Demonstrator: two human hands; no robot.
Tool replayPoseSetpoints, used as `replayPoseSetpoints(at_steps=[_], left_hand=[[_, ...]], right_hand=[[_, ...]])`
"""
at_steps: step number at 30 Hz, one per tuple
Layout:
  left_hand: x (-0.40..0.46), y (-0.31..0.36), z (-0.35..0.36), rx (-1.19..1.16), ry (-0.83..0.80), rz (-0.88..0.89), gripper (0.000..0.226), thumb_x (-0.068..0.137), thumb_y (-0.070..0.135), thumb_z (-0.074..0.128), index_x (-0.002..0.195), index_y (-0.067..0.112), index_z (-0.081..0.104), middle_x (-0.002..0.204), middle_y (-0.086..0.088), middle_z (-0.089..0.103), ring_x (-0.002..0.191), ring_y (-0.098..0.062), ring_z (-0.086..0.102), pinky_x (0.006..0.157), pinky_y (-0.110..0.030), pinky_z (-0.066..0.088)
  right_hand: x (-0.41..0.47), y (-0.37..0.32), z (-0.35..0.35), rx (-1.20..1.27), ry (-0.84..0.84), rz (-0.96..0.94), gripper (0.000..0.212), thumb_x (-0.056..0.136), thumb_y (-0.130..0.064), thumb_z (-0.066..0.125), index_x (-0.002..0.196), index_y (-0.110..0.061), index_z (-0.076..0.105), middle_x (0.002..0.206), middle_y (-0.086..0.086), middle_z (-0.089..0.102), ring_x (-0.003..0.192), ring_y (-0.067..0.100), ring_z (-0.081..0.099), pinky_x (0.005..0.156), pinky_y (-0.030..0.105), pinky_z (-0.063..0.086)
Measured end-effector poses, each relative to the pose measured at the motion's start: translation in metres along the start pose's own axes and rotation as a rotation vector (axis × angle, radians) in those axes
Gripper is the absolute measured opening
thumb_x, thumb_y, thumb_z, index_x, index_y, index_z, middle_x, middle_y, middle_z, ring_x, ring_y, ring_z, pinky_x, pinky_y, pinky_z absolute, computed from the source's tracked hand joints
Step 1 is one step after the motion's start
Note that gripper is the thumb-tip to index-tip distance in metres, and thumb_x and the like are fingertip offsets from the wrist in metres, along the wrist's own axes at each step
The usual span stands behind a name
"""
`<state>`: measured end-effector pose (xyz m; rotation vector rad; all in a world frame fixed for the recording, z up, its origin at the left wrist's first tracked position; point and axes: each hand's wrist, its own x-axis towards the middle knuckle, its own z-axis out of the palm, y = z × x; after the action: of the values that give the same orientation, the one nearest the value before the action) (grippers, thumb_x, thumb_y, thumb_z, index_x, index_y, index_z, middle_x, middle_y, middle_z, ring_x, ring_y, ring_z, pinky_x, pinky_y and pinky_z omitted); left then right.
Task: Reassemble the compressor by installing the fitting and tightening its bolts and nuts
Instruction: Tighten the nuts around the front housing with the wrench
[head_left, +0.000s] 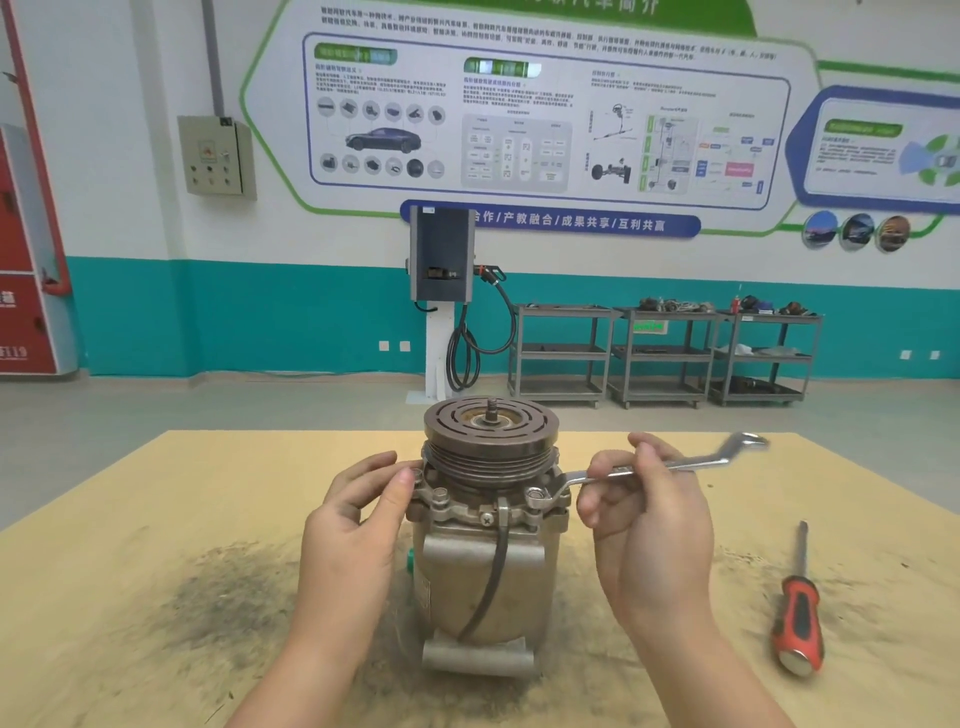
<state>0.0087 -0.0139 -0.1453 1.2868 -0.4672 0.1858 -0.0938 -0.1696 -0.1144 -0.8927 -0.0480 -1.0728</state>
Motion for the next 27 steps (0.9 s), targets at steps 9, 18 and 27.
replayPoseSetpoints(at_steps=[9, 18, 27], left_hand=[[0.002, 0.000, 0.001, -0.060, -0.010, -0.007, 0.021, 0.074, 0.031, 0.075, 0.088, 0.016, 0.072, 0.097, 0.014, 0.072, 0.089, -0.013, 0.071, 0.068, -0.013, 0.052], [-0.009, -0.001, -0.001, 0.198, -0.454, -0.037, 0.121, 0.035, 0.086, 0.076, 0.129, 0.074, 0.000, 0.137, 0.050, 0.020, 0.134, 0.011, 0.029, 0.111, -0.028, 0.027], [-0.016, -0.011, 0.007, 0.147, -0.466, -0.068, 0.110, 0.043, 0.057, 0.089, 0.125, 0.072, 0.018, 0.127, 0.027, 0.055, 0.119, 0.003, 0.054, 0.098, -0.027, 0.049]], right_hand=[[-0.039, 0.021, 0.011, -0.771, -0.520, -0.987, 0.020, 0.091, -0.029, 0.068, 0.086, -0.009, 0.070, 0.083, 0.004, 0.068, 0.078, 0.012, 0.064, 0.068, 0.022, 0.052], [-0.027, -0.007, 0.014, -0.304, -0.190, -0.535, 0.015, 0.104, -0.032, 0.038, 0.100, -0.028, 0.052, 0.075, -0.001, 0.066, 0.055, 0.014, 0.056, 0.056, 0.020, 0.046], [0.004, -0.005, 0.002, 0.079, 0.014, 0.162, 0.017, 0.103, -0.002, 0.033, 0.108, -0.009, 0.048, 0.061, 0.007, 0.062, 0.043, 0.014, 0.048, 0.042, 0.021, 0.040]])
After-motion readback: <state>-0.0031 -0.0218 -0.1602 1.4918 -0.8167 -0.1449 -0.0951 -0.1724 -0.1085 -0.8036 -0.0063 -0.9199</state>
